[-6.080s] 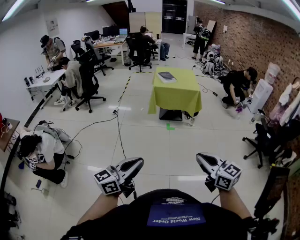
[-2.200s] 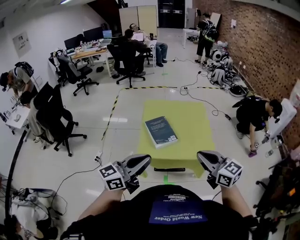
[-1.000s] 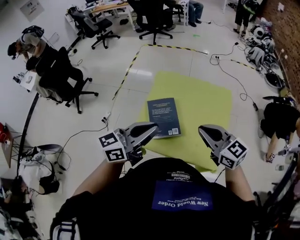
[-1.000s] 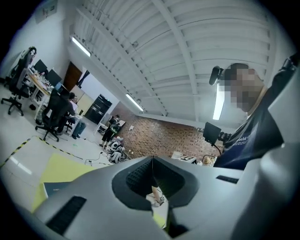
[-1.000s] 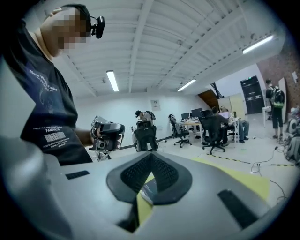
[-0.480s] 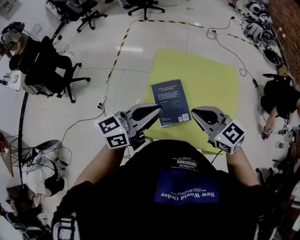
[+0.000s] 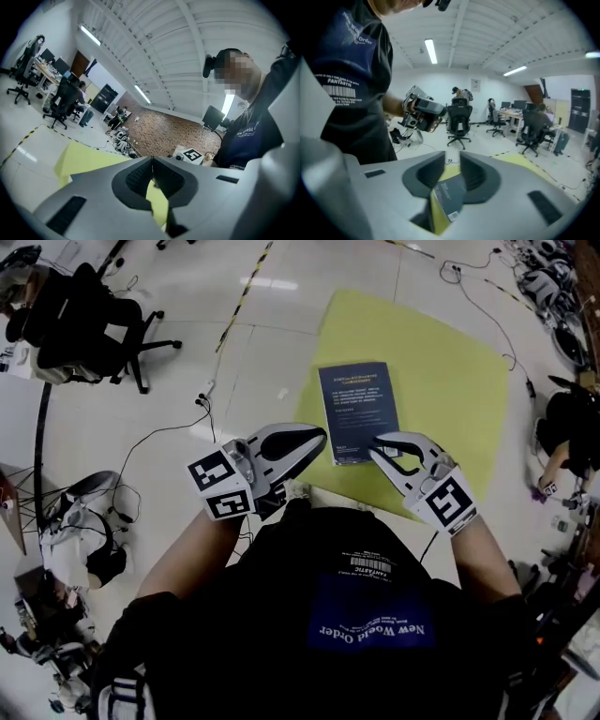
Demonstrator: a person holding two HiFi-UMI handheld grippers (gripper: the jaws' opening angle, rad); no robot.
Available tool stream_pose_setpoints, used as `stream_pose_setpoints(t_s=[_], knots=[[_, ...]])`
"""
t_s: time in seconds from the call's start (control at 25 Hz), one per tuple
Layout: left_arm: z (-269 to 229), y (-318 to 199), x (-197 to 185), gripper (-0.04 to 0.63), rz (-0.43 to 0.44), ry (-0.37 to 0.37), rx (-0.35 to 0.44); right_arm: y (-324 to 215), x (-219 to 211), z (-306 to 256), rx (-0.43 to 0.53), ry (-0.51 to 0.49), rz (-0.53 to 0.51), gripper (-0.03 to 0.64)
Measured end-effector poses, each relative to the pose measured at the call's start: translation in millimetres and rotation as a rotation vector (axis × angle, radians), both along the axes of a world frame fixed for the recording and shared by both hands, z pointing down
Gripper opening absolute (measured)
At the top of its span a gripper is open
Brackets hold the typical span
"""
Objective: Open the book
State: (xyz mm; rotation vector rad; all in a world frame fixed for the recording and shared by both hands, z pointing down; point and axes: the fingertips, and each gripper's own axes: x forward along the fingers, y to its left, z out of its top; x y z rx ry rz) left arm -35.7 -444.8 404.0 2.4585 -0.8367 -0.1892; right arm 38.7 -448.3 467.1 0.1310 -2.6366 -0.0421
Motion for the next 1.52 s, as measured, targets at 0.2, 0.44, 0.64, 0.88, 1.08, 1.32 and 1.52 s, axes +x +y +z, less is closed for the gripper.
stream_pose_setpoints(t_s=[0.2, 0.44, 0.64, 0.88, 1.08, 1.32, 1.52], knots=[[59.9, 9.2, 5.1, 0.006, 0.003, 0.008, -0.088, 23.6, -22.7, 111.3, 0.065, 0.204, -0.199, 0.263], [113.4, 30.3, 15.9, 0.006, 0.036, 0.059, -0.183, 38.1, -39.4, 177.6, 0.248, 0.351, -0.319, 0.272], [132.3, 35.5, 25.6, 0.006, 0.061, 0.127, -0.195, 32.9, -41.0, 201.1, 0.339, 0.406, -0.355, 0.27], [137.4, 44.3, 25.1, 0.006, 0.065, 0.146, -0.2, 40.4, -39.3, 196.6, 0.348, 0.39, -0.387, 0.219], [137.5, 48.9, 19.7, 0.006, 0.052, 0.155, -0.21, 47.4, -37.9, 189.6, 0.304, 0.376, -0.374, 0.12], [129.1, 48.0, 20.7, 0.006, 0.052, 0.168, -0.19, 46.0, -35.7, 176.2, 0.232, 0.316, -0.283, 0.067], [122.4, 50.3, 18.5, 0.006, 0.055, 0.17, -0.183, 38.2, -32.6, 150.0, 0.147, 0.244, -0.164, 0.054]])
